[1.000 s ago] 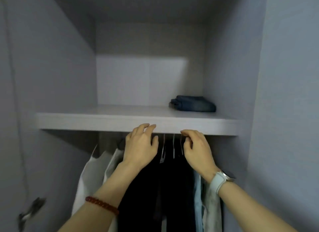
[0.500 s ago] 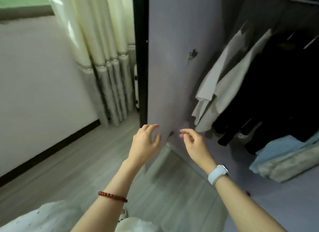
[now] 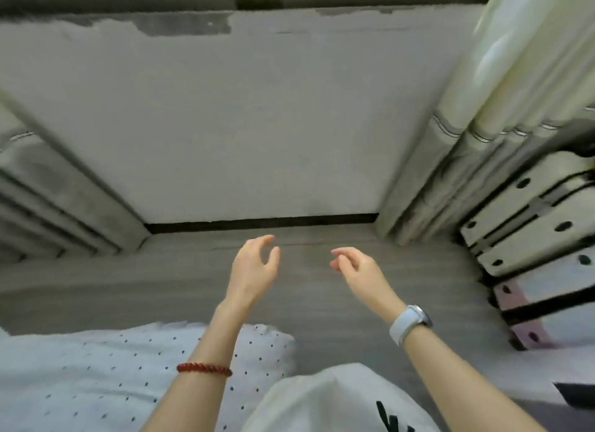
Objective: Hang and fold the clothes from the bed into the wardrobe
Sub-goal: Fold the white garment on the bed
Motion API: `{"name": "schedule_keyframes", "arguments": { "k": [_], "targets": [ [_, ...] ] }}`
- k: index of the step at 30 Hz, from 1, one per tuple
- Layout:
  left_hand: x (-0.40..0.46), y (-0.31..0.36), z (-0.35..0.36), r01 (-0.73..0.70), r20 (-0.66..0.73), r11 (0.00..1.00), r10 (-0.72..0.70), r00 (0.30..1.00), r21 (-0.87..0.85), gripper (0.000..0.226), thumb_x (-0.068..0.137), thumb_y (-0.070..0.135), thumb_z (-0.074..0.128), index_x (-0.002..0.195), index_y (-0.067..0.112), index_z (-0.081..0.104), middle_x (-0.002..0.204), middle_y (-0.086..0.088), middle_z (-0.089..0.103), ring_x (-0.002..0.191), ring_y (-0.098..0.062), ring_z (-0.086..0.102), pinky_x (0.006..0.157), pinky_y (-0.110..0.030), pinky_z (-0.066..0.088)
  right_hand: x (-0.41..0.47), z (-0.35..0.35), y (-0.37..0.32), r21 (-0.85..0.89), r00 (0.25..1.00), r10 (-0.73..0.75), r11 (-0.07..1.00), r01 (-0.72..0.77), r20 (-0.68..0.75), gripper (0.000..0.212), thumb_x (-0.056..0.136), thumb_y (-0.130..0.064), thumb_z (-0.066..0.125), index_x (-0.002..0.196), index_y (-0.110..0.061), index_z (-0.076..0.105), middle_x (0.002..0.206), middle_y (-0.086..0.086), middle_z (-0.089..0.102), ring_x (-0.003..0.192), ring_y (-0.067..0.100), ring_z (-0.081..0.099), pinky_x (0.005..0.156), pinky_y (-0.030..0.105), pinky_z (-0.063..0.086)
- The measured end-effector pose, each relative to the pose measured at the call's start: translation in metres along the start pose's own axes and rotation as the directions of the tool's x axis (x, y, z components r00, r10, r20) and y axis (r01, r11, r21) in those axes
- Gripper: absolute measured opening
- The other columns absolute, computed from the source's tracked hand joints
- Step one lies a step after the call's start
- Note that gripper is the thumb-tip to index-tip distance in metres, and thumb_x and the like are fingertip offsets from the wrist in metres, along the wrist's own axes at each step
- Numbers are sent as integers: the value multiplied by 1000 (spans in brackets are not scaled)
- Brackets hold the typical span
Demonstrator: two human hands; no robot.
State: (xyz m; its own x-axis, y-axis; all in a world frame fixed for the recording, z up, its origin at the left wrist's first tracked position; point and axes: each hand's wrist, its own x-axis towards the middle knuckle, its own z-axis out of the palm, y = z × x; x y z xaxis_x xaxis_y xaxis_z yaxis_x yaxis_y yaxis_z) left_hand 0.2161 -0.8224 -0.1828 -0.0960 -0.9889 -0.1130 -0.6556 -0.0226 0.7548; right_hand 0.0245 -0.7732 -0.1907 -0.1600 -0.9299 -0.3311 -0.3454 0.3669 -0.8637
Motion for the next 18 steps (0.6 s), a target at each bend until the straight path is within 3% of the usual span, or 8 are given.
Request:
{"name": "schedule_keyframes", "arguments": {
  "k": [3, 8, 13, 18],
  "targets": [
    [36, -11, -26, 74, -92, 996, -78, 993, -43, 34, 94, 21, 51, 127, 12, 55, 126, -1, 56, 118, -14, 50, 97, -18, 32, 55, 21, -33, -60, 995, -53, 997, 58, 90, 22, 98, -17, 39, 110, -20, 57, 94, -6, 64, 91, 10, 59, 70, 15, 43],
    [99, -40, -62, 191, -259, 979, -204, 944, -73, 33, 94, 20, 52, 126, 12, 57, 125, -1, 57, 117, -14, 51, 96, -17, 32, 154, 60, -84, -125, 946, -118, 979, 162, 303, 22, 98, -21, 37, 109, -23, 56, 96, -6, 64, 96, 10, 59, 72, 12, 43],
    [165, -61, -100, 299, -432, 941, -338, 836, -156, 32, 94, 21, 52, 125, 14, 57, 125, 0, 57, 117, -13, 51, 97, -18, 33, 246, 95, -147, -171, 857, -230, 925, 340, 461, 26, 98, -18, 36, 112, -17, 58, 96, -6, 63, 94, 5, 59, 91, 25, 44],
    [200, -69, -141, 361, -527, 919, -387, 757, -156, 32, 94, 22, 51, 125, 16, 57, 125, 2, 56, 117, -13, 51, 101, -25, 36, 311, 153, -201, -214, 751, -244, 864, 456, 614, 28, 97, -19, 35, 114, -17, 58, 98, -4, 64, 101, 13, 59, 90, 28, 44]
  ]
}}
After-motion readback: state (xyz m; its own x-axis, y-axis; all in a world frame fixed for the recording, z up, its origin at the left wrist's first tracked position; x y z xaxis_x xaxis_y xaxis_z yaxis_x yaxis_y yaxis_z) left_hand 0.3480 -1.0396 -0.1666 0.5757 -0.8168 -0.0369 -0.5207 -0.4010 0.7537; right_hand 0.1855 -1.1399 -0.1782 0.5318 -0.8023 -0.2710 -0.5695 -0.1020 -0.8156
